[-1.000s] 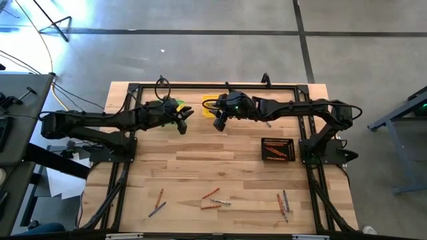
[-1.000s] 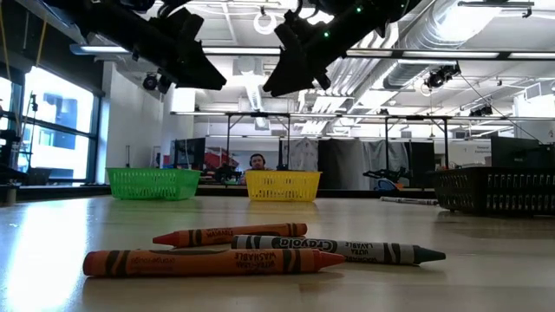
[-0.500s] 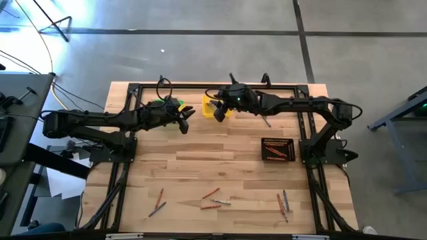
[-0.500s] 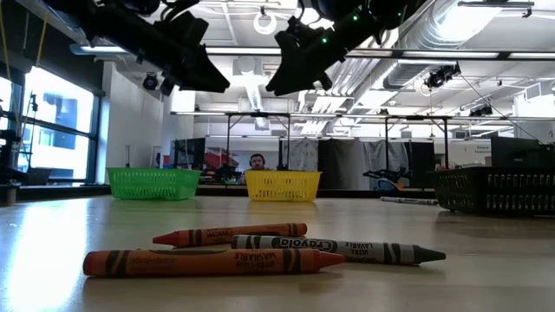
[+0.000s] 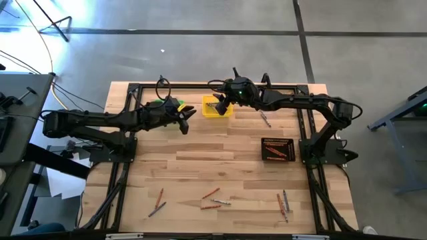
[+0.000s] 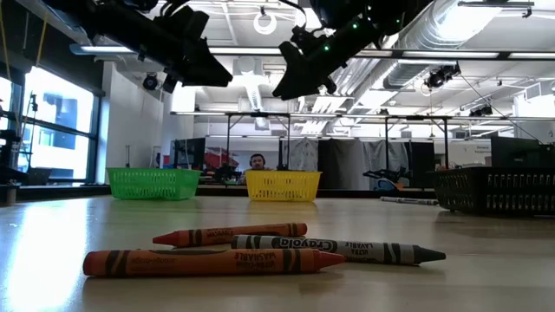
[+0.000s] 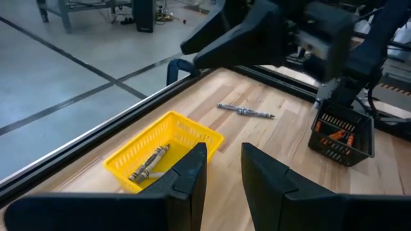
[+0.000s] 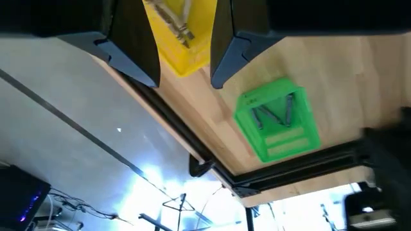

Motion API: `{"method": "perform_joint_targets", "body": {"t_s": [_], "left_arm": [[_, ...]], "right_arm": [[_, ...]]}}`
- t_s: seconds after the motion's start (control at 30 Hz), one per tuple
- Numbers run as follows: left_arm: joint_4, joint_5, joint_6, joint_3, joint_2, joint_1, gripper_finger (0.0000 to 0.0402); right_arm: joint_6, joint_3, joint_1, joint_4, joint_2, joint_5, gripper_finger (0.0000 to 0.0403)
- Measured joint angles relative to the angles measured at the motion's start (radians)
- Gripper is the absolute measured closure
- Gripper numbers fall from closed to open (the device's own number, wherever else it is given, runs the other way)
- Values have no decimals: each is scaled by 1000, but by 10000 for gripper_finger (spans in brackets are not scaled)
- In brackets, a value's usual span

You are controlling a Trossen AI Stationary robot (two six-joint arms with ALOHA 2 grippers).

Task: Sort crayons
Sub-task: Put the orange crayon into the black bin

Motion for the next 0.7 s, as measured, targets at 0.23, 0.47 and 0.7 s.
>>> {"method": "perform_joint_targets", "body": {"t_s": [0.23,0.47,0.7], "left_arm": [[-39,9,-43,0,0,-8,318],[-48,67,-44,0,0,-76,319],[-41,77,-44,0,0,-157,319]], "right_arm": [[89,0,-34,-112,0,2,273],[132,0,46,-398,50,-82,273],[166,-1,173,-634,81,-145,273]]}}
